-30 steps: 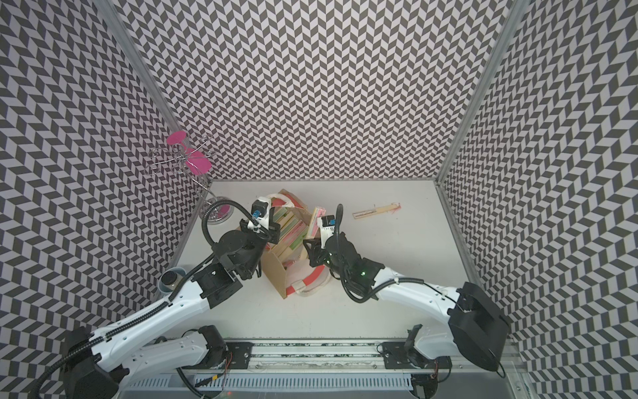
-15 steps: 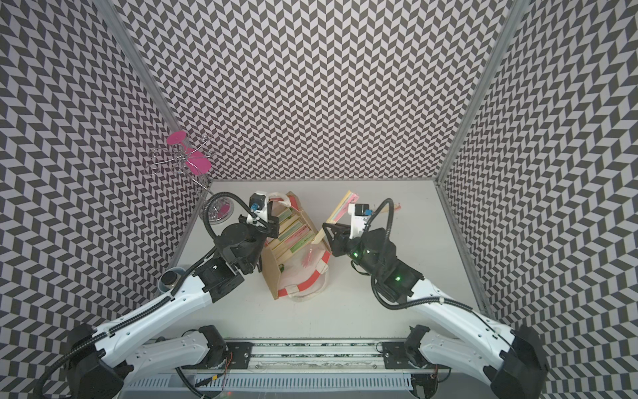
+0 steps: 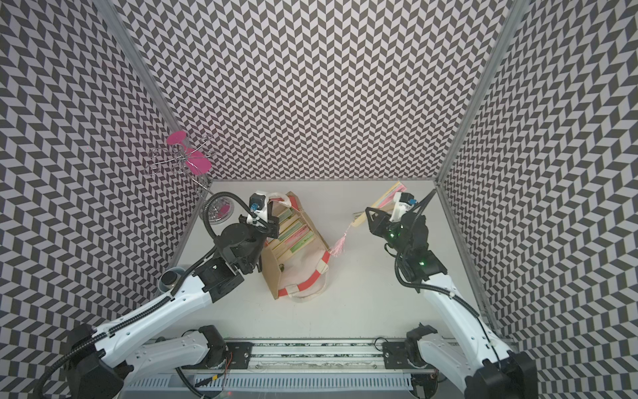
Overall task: Take out the folding fans from the tote bags
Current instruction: Place the folding fan at the center of the board.
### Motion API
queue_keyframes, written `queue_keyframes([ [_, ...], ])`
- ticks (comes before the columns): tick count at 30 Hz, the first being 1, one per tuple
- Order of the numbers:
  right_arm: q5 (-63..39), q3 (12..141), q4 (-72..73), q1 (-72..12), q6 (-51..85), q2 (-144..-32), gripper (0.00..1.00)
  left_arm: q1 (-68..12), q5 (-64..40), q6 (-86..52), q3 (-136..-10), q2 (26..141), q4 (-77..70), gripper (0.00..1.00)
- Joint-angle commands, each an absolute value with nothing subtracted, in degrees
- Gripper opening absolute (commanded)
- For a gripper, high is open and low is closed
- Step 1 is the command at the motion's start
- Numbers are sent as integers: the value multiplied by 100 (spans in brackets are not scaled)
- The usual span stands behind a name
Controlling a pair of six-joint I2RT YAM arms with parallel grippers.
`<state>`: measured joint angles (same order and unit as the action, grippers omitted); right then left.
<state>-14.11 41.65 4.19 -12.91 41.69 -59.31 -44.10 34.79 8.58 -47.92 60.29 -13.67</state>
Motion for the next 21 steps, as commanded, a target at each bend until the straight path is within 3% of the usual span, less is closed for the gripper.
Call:
queue_keyframes([
  [1,-2171,3867,852,-861,4592,-6478,22,-4368,3446,741,-4852,5841,-1693,0],
  [10,-3036,4119,1640,-429,4804,-8543,22,-4370,3397,740,-4855,5906,-1740,0],
  [21,-2874,4841,2129,-194,5319,-10265,22,-4364,3340,761,-4834,5863,-1679,0],
])
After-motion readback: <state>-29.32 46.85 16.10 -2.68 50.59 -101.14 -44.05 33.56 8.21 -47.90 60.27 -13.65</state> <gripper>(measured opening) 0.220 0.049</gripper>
